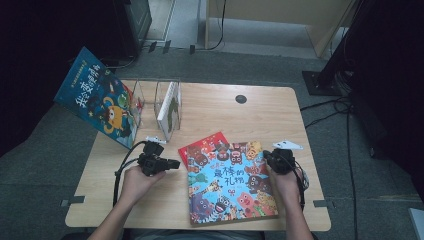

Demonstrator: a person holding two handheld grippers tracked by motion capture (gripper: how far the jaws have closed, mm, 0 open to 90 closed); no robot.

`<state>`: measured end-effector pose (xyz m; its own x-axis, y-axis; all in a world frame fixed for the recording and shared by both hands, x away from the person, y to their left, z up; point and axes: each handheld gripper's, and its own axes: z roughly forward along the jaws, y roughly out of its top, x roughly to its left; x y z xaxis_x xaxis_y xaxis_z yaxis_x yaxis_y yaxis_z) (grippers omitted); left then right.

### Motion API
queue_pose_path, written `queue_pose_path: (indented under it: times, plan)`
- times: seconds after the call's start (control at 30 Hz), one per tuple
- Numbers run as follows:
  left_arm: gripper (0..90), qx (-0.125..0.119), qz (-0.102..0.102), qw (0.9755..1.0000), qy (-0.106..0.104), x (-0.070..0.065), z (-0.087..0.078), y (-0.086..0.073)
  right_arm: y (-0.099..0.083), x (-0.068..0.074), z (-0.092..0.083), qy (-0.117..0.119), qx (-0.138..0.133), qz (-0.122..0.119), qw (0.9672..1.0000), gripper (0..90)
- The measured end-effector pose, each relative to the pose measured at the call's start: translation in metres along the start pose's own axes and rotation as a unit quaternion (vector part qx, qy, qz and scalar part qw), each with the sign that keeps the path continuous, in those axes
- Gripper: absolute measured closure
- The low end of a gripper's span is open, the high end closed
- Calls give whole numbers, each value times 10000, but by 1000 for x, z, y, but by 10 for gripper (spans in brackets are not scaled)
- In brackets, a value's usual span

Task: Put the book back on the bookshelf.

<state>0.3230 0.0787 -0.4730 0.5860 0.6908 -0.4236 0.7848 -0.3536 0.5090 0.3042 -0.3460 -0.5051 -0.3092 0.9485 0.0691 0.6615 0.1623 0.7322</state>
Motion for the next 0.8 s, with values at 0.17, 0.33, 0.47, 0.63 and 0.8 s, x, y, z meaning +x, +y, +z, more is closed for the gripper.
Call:
queue_pose_path:
  times: [0.17, 0.33, 0.47, 0.63, 0.8]
  plan:
    - [827, -20, -32, 10000, 32, 0, -1, -5, 6, 7, 8, 111, 13, -30, 9999, 900]
    - [829, -67, -80, 9999, 88, 1, -3, -9, 14, 18, 19, 181, 61, -210, 9996, 900]
    - [829, -70, -88, 9998, 139, 1, -4, -13, 18, 26, 25, 272, 64, -323, 9991, 900]
    - [833, -81, -99, 9998, 154, 0, -4, -20, 26, 36, 33, 385, 85, -447, 9982, 900]
    - [832, -55, -63, 9998, 162, -4, -2, -22, 29, 42, 39, 495, 27, -523, 9974, 900]
